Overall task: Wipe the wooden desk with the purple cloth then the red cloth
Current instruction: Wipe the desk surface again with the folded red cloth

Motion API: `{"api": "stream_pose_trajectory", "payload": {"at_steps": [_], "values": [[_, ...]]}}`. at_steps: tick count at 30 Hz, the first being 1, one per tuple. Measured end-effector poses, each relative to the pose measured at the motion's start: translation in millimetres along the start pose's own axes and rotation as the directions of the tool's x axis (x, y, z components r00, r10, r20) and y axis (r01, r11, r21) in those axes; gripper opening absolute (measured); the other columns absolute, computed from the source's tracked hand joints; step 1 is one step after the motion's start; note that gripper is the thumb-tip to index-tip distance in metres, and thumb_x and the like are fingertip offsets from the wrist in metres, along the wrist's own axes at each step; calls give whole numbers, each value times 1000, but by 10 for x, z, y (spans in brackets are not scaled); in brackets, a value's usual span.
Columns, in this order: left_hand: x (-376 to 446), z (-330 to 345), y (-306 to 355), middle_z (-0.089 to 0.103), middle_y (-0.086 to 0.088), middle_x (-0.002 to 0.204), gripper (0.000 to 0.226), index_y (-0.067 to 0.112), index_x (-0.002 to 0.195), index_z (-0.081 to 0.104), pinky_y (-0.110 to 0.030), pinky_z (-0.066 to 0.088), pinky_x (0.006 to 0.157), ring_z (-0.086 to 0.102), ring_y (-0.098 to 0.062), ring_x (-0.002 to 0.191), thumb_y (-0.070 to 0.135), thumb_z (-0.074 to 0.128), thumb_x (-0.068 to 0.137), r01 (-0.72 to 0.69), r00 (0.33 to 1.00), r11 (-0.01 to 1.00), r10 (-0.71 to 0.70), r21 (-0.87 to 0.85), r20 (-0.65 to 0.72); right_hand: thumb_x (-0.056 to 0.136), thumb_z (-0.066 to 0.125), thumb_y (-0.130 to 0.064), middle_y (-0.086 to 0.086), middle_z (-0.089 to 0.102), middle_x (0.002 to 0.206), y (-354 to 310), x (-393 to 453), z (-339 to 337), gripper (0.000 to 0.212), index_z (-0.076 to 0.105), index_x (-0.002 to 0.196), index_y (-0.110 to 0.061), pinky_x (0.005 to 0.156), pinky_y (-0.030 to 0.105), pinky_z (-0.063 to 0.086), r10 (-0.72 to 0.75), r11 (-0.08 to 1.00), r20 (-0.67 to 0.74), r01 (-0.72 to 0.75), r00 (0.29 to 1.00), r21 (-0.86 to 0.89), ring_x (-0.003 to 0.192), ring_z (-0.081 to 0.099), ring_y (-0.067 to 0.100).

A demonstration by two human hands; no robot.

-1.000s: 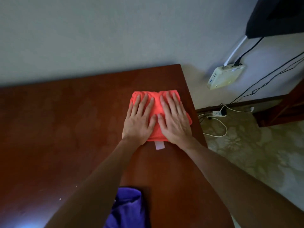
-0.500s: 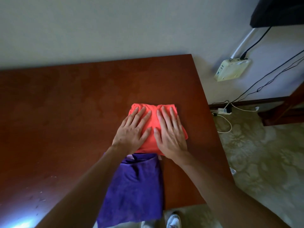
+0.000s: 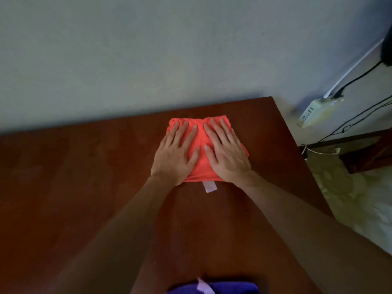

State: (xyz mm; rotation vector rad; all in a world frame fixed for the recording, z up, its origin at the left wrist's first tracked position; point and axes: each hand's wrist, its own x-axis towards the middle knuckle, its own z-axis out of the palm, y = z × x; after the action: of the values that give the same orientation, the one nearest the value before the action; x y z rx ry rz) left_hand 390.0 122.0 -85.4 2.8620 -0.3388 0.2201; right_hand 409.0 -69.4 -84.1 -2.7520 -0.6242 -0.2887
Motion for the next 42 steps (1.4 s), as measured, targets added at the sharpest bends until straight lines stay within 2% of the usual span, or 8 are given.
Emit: {"api": "stream_pose_trajectory", "payload": {"at_steps": [5, 11, 17, 24, 29, 36, 39, 42], "values": [[605, 47, -330, 36, -10, 162, 66, 21, 155, 38, -46, 27, 122, 26, -29, 153, 54, 30, 98, -24, 999, 1000, 24, 7, -46, 102, 34, -42, 11, 41, 163, 107, 636, 133, 62, 44, 154, -10, 125, 52, 28, 34, 999, -7, -34, 999, -21, 154, 29, 34], [606, 49, -398, 33, -12, 163, 68, 20, 156, 36, -48, 23, 124, 23, -30, 154, 53, 25, 98, -22, 1000, 1000, 22, -8, -13, 102, 25, -45, 9, 32, 167, 60, 671, 196, 67, 36, 158, -11, 127, 52, 22, 83, 996, 61, -80, 995, -48, 158, 21, 31], [-141, -51, -409, 34, -12, 163, 63, 18, 156, 37, -49, 25, 123, 23, -31, 154, 48, 30, 101, -39, 999, 999, 38, -11, -23, 103, 29, -42, 9, 30, 168, -446, 92, 172, 65, 34, 160, -12, 128, 51, 20, 80, 996, 70, -78, 994, -30, 158, 19, 31], [-1438, -282, -201, 25, -10, 166, 62, 19, 159, 29, -50, 23, 124, 14, -27, 156, 47, 28, 103, 44, 999, 999, -44, 0, 7, 105, 27, -43, 8, 24, 171, -1104, -891, 58, 64, 30, 161, -13, 128, 53, 21, 7, 1000, 132, -5, 991, -14, 160, 13, 30], [-2069, -434, -42, 20, -9, 168, 64, 20, 160, 24, -49, 22, 125, 9, -25, 157, 50, 26, 104, 96, 994, 995, -97, 16, 47, 106, 29, -43, 8, 25, 170, -1397, -1386, 12, 63, 31, 161, -13, 125, 54, 26, -33, 999, 148, 37, 988, -30, 160, 15, 30], [-2304, -516, -28, 22, -6, 168, 64, 23, 160, 25, -46, 20, 126, 8, -21, 158, 52, 27, 104, 135, 991, 991, -135, 5, 21, 106, 30, -43, 6, 23, 171, -1529, -1502, -31, 62, 32, 161, -15, 127, 52, 23, -78, 997, 139, 80, 987, -12, 160, 13, 27], [-2186, -520, -102, 21, -6, 168, 65, 23, 161, 24, -45, 18, 127, 7, -21, 158, 53, 26, 103, 148, 989, 989, -148, 4, 27, 106, 27, -46, 4, 19, 172, -1469, -1317, -4, 64, 27, 163, -17, 128, 52, 20, -114, 993, 187, 115, 976, 6, 161, 8, 25], [-1884, -514, -387, 23, -8, 167, 64, 22, 160, 26, -47, 21, 125, 10, -24, 157, 52, 27, 103, 136, 991, 991, -136, 16, 11, 106, 24, -47, 4, 19, 172, -1464, -900, 91, 64, 26, 163, -18, 128, 52, 18, -117, 993, 199, 116, 973, 17, 161, 8, 25]]}}
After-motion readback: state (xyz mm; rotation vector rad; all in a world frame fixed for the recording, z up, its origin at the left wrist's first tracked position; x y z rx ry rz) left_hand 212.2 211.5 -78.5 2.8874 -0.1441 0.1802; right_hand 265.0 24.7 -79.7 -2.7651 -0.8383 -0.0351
